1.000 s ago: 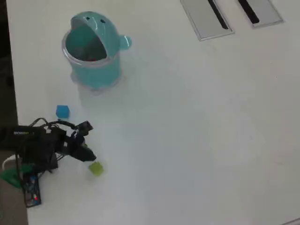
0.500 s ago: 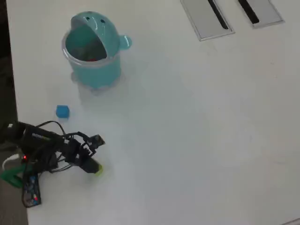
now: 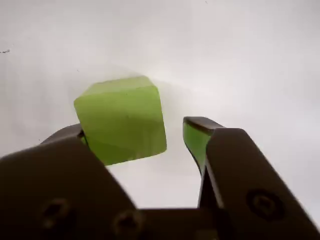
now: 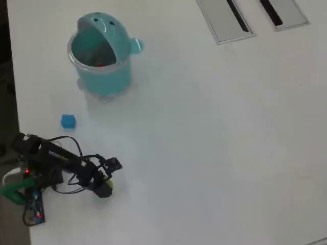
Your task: Grasp RGB lego blocks and put them in the bin one by one.
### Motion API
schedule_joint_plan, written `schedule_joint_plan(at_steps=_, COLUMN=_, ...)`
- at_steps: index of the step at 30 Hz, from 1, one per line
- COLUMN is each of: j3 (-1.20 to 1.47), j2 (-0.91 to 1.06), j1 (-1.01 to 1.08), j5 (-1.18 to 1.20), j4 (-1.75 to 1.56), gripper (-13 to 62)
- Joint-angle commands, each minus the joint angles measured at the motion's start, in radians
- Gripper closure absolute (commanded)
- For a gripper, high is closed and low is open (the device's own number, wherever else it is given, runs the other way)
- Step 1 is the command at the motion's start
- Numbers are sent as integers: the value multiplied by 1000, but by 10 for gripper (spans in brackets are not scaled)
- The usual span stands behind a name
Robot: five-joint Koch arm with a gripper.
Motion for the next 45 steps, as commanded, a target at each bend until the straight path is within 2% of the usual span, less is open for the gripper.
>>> schedule_joint_plan(at_steps=1, j3=-64, j2=-5, j1=0, j5=-11, j4=-48, gripper=178)
schedule_joint_plan(at_steps=9, j3=-74, j2=-49, j1=-20, j5=46, j4=-123, gripper=275)
schedule_joint_plan(at_steps=15, j3=-95, j2=3, j1=-137, j5=156, j4=-137, gripper=282)
schedule_joint_plan(at_steps=22, j3=-124, j2=127, j1=-420, j5=492, j4=-310, gripper=330)
schedule_joint_plan(at_steps=33, j3=-166, j2=302, j1=-726, j5=693, j4=-342, gripper=368)
schedule_joint_plan(at_steps=34, j3=-169, j2=321, j1=-776, j5=738, j4=-382, gripper=368)
schedule_joint_plan(at_steps=35, j3=-173, j2=377, j1=-916, j5=811, j4=-459, gripper=368)
schedule_joint_plan(at_steps=41, j3=-207, j2=433, j1=-1092, j5=881, j4=-565, gripper=370)
schedule_joint_plan(at_steps=45, j3=-322, j2=431, j1=-1244, j5=893, j4=-565, gripper=371)
